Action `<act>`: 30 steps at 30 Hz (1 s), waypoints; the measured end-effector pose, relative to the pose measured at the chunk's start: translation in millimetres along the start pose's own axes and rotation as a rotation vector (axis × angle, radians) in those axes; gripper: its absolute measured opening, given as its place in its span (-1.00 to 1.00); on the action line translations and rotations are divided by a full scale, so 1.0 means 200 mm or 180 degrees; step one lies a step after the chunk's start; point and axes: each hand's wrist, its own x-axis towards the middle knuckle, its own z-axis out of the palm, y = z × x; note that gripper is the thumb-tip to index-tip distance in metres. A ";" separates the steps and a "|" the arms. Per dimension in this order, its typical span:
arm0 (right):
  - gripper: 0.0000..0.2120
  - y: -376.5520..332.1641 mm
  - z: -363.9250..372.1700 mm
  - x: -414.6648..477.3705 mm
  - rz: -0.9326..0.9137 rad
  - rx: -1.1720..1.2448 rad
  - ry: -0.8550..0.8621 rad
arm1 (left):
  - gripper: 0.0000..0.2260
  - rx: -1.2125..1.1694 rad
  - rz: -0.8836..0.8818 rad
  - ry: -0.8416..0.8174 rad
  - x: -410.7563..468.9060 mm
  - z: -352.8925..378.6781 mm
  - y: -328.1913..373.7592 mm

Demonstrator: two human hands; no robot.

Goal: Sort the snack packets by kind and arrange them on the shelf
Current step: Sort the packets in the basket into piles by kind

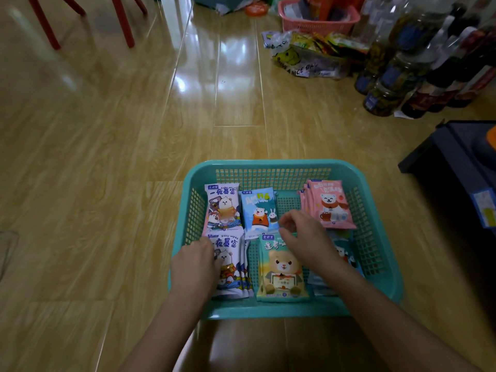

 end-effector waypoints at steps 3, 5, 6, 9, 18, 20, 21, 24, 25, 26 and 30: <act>-0.80 -0.04 0.02 0.10 0.0044 -0.0128 -0.0053 | -0.70 -0.0524 0.0172 0.0217 0.12 -0.05 0.03; -0.69 -0.06 0.05 0.16 0.0140 -0.0256 -0.0113 | -0.68 -0.0942 0.0161 0.0272 0.22 -0.06 0.05; -0.62 -0.07 0.06 0.19 0.0218 -0.0350 -0.0164 | -0.65 -0.1072 0.0112 0.0240 0.26 -0.06 0.07; -0.43 -0.08 0.10 0.27 0.0476 -0.0634 -0.0272 | -0.58 -0.1318 -0.0027 0.0054 0.37 -0.04 0.10; -0.55 -0.03 0.17 0.34 0.0833 -0.0516 -0.0378 | -0.44 -0.1528 -0.0340 0.0036 0.49 0.02 0.12; -0.60 -0.03 0.17 0.33 0.0830 -0.0560 -0.0384 | -0.43 -0.1756 -0.0408 0.0042 0.51 0.02 0.12; -0.59 -0.03 0.17 0.33 0.0818 -0.0575 -0.0407 | -0.43 -0.1848 -0.0435 0.0037 0.51 0.03 0.12; -0.64 -0.03 0.18 0.34 0.0770 -0.0513 -0.0398 | -0.45 -0.2050 -0.0526 -0.0064 0.53 0.03 0.11; -0.63 -0.03 0.19 0.34 0.0757 -0.0459 -0.0329 | -0.47 -0.2080 -0.0532 -0.0081 0.54 0.03 0.10; -0.63 -0.03 0.19 0.33 0.0746 -0.0375 -0.0245 | -0.50 -0.2101 -0.0515 -0.0047 0.55 0.02 0.10; -0.67 -0.05 0.15 0.29 0.0489 0.0011 0.0353 | -0.71 -0.2404 -0.0231 0.0436 0.56 -0.02 0.12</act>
